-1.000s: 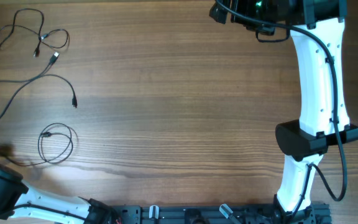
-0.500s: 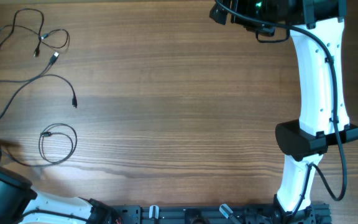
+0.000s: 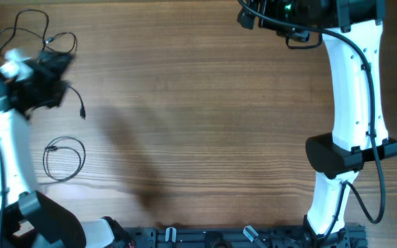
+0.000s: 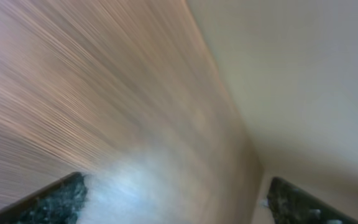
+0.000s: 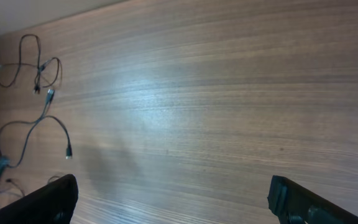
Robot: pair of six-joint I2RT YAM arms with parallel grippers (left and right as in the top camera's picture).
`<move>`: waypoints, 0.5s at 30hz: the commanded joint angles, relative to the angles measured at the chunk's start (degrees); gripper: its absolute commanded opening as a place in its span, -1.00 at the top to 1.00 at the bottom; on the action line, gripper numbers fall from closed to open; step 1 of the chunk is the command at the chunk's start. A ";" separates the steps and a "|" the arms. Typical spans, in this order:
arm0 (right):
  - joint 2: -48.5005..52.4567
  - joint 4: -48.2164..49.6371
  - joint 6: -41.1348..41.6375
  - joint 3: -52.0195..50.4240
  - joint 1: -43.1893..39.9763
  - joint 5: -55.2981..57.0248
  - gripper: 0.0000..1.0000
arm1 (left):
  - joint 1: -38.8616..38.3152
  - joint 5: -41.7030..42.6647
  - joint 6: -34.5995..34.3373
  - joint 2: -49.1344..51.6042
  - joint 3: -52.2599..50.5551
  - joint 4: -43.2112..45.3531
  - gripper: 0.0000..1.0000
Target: Untangle cables
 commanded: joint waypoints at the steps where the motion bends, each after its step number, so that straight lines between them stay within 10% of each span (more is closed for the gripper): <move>1: -9.22 0.00 -3.87 0.07 0.13 4.55 -0.99 | -13.38 -6.67 12.55 -1.88 0.20 -2.23 -1.00; 6: -24.33 0.00 -8.70 -8.28 0.13 12.39 -0.99 | -22.34 -25.55 17.07 -18.58 0.20 -8.94 -1.00; 15: -51.10 1.03 1.62 -47.08 0.13 24.87 -0.99 | -22.67 -29.86 17.09 -44.89 0.20 -25.75 -1.00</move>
